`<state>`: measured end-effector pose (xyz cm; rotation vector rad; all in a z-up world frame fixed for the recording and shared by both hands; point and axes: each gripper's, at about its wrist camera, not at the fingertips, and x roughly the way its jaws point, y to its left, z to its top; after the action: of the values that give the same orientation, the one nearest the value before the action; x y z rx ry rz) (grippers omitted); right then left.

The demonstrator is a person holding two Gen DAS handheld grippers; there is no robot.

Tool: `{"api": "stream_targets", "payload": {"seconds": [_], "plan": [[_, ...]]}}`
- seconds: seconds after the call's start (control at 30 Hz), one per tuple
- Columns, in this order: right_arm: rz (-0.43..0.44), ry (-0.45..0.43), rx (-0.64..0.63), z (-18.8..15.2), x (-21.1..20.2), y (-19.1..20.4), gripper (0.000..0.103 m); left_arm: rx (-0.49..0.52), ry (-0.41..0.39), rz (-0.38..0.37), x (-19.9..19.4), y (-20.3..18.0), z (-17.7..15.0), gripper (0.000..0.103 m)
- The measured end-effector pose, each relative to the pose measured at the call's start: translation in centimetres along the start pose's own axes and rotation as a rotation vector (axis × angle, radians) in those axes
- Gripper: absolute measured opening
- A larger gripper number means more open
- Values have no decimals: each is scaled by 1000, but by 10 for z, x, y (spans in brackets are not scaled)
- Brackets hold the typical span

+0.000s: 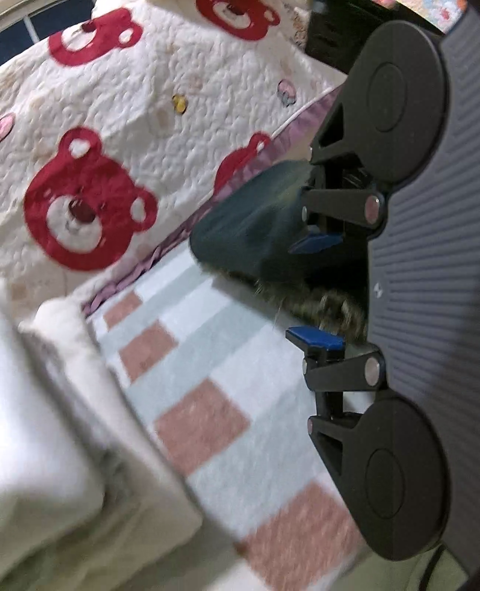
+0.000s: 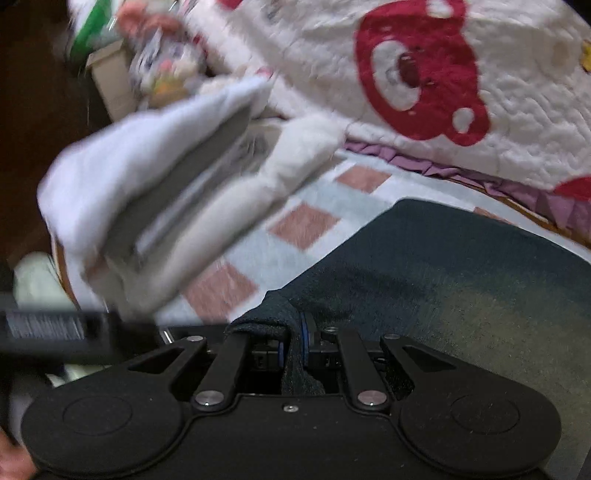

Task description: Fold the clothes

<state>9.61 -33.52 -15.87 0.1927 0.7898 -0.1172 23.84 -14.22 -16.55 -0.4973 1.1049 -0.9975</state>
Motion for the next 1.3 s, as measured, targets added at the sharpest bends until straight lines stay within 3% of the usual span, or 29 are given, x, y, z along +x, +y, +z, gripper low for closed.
{"api": "stream_targets", "payload": {"seconds": [0.17,0.3,0.33,0.4,0.43,0.47,0.53,0.63,0.73,0.77,0.8,0.83,0.87,0.93,1.1,1.23,1.3], "plan": [[-107,-43,-235,-29,-9,34,16,4,-3,-76,-2,-2,0,43],[-192,-77,-423,-52,-17,61,19,23,15,-31,2,-3,-2,43],[-214,-85,-470,-58,-18,68,21,17,10,-31,1,-2,-2,43],[-256,-103,-564,-69,-22,81,39,-17,-5,-67,-3,2,0,43],[-213,-104,-556,-73,-31,79,59,-47,-10,-105,-5,6,1,43],[-152,-103,-532,-76,-41,73,62,-93,-9,-155,-5,11,1,43],[-29,-100,-482,-81,-62,62,59,-155,-3,-224,-4,15,0,43],[81,-106,-341,-76,-87,33,56,-75,18,-165,5,2,-3,45],[60,-136,-126,-58,-103,-22,54,30,64,-64,24,-14,-11,47],[39,-147,-62,-54,-107,-41,54,101,65,-11,29,-21,-16,38],[12,-148,-31,-54,-108,-57,55,191,60,52,33,-29,-20,22],[-17,-147,-10,-55,-109,-72,55,280,55,115,37,-37,-25,22],[-40,-121,-26,-62,-106,-79,54,306,54,145,38,-38,-28,22],[-83,-57,-80,-81,-99,-90,49,296,54,165,38,-34,-29,22],[-90,-27,-132,-128,-100,-93,49,328,76,214,42,-33,-31,22],[36,-45,78,-119,-111,-136,49,332,85,243,47,-30,-32,29],[102,-55,189,-114,-116,-159,49,323,82,259,49,-28,-30,41]]}}
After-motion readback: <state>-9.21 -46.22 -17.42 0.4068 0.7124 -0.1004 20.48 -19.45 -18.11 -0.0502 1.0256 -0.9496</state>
